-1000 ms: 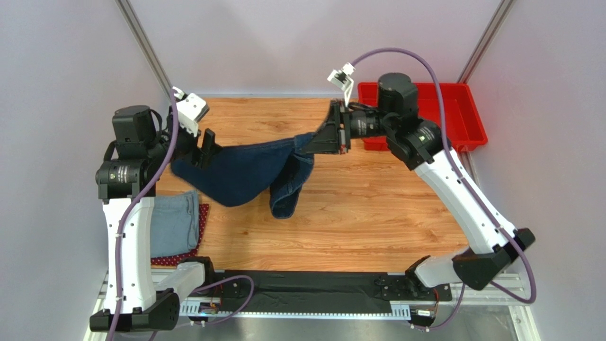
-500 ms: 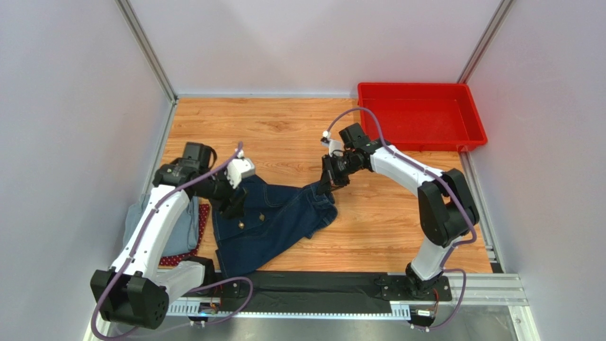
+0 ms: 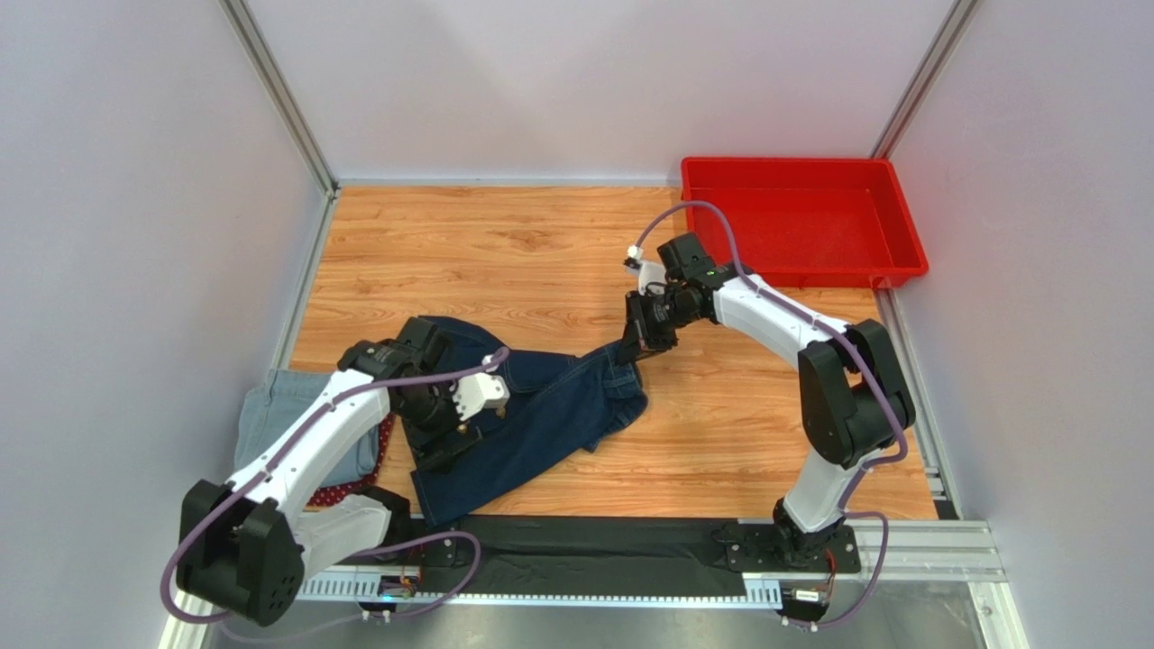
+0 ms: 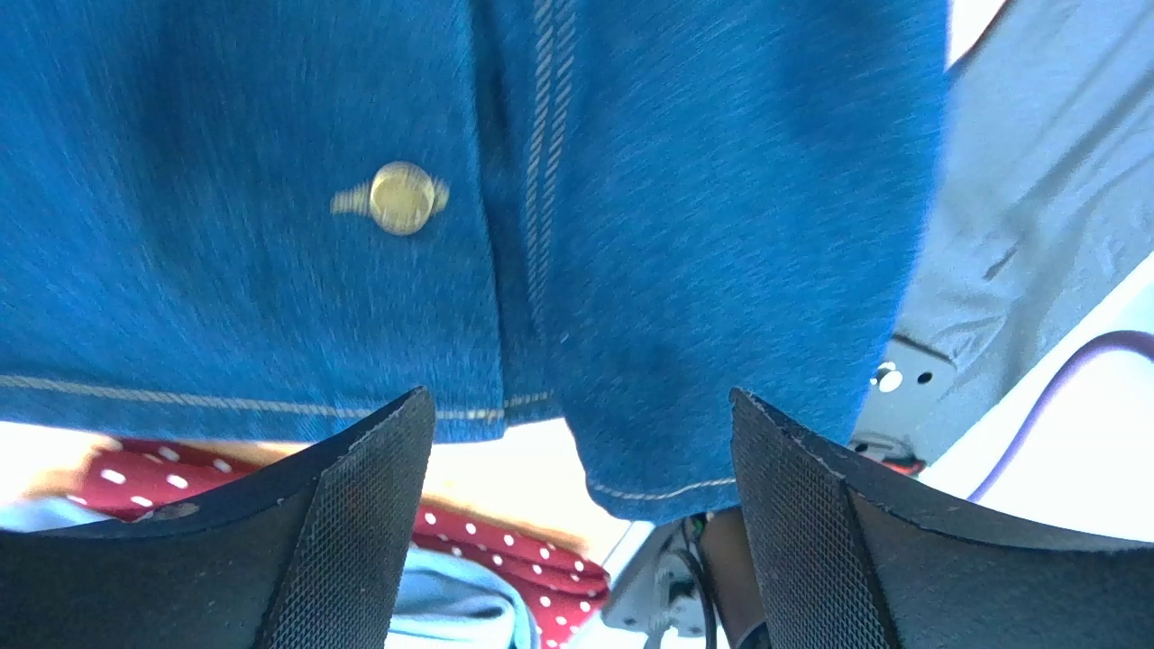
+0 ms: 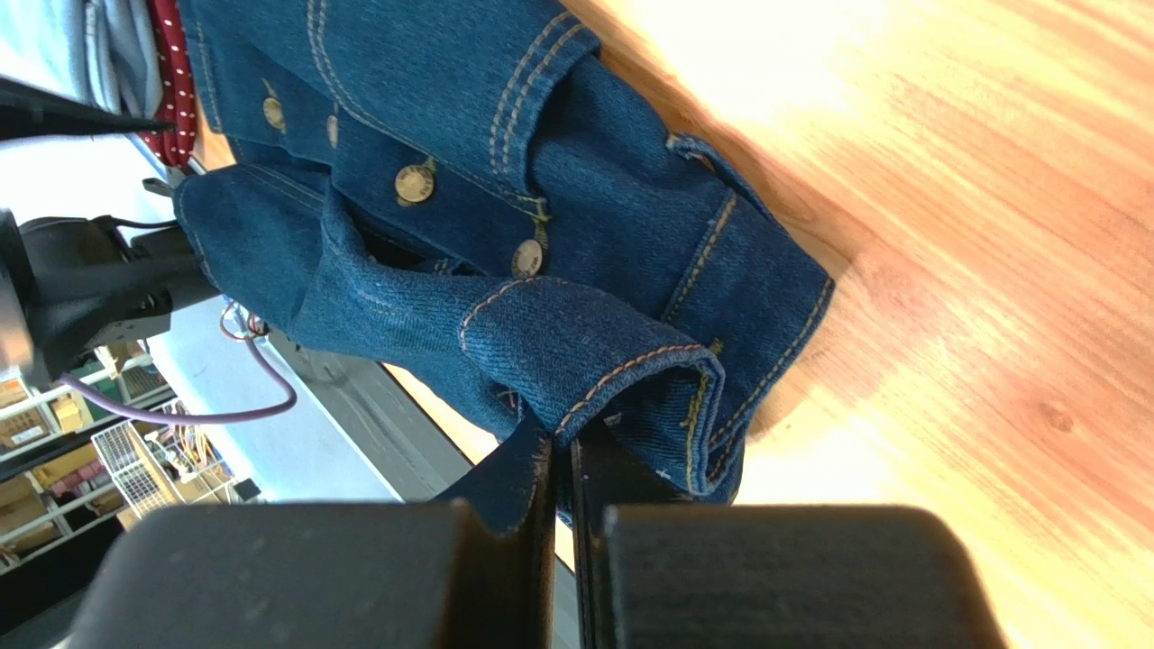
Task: Fold and stack the skirts
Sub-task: Flatten out the skirt at the center of the board.
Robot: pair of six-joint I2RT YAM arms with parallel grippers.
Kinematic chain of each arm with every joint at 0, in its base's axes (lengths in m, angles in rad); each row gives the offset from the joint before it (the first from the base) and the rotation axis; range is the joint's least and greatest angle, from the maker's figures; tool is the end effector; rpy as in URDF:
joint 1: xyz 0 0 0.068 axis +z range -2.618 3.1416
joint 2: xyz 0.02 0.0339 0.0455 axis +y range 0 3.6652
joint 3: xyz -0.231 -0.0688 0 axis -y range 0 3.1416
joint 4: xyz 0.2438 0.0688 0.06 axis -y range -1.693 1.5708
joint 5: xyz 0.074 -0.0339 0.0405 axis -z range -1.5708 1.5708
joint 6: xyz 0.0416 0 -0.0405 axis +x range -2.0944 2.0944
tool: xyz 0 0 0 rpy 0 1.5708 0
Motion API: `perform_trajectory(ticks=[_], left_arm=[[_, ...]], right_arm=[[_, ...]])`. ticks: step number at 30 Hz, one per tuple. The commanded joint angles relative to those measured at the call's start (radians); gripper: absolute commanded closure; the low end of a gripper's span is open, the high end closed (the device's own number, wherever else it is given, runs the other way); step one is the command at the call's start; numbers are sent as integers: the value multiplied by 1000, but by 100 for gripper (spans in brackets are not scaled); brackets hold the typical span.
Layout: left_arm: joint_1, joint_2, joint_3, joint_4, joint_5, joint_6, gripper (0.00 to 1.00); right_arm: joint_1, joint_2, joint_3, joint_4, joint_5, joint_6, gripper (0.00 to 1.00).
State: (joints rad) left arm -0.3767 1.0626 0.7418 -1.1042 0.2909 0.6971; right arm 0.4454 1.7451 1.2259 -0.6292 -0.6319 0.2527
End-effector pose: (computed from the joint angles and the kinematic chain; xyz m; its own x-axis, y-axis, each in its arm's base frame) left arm 0.1578 -0.0753 0.1827 -0.4543 0.8411 -0.2936 0.8905 0.4376 -0.1243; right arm 0.3013 0.1711 0.1740 -0.9385 -0.2245 -0.2622 -0.3424 0.7023 0.6241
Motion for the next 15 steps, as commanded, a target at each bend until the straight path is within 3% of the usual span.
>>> perform_trajectory(ticks=[1,4,9,15], left_arm=[[91,75,25,-34,24,73,14],[200,198,60,-16,43,53,14],[213,275,62,-127,230,142,13],[257,392,54,-177,191,186,16]], right_arm=[[-8,-48,-17,34,24,-23,100],[-7,-45,-22,49,14,-20,100],[-8,-41,-25,54,15,-21,100],[-10,-55,-32,56,23,-26,100]])
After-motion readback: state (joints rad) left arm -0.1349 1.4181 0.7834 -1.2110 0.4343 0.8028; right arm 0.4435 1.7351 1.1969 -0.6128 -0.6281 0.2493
